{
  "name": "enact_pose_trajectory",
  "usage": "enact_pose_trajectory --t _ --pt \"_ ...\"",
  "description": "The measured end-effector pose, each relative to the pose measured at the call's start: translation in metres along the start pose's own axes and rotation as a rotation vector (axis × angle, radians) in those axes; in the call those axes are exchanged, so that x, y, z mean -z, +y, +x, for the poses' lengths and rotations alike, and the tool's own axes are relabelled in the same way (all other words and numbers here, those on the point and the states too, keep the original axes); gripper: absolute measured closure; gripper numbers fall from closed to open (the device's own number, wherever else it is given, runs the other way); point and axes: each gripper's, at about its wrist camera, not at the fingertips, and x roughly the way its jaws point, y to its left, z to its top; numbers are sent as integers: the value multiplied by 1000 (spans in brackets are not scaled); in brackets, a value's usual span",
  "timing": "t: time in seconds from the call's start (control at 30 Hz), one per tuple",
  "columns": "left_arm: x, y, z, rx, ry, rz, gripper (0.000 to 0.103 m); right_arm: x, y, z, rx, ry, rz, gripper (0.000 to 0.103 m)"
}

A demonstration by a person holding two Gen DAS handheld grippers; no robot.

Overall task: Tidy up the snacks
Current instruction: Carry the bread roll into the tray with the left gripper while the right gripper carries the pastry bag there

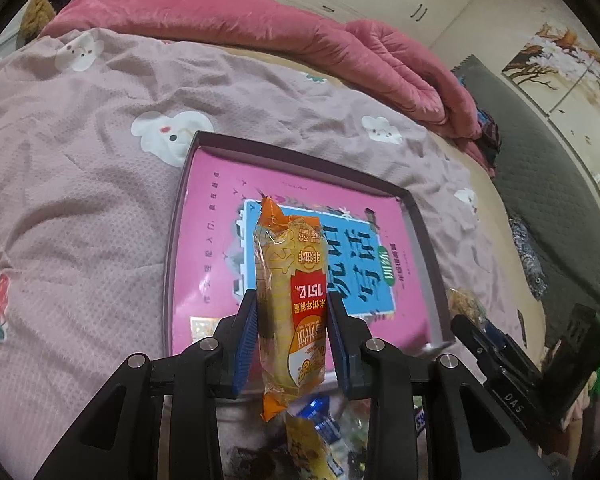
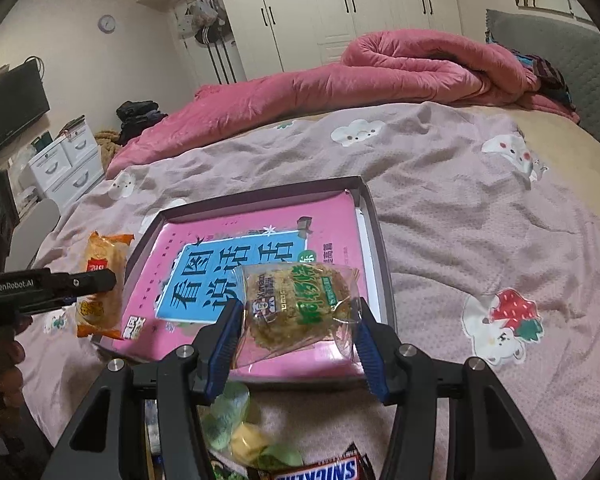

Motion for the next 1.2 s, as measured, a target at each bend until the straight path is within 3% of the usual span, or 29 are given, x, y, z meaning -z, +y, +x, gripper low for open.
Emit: enact_pose_trajectory --t 0.5,1.2 --pt "4 7 29 -49 34 33 69 -2 -5 31 16 59 49 49" --pt "15 13 40 -55 63 41 70 13 -14 45 81 108 49 48"
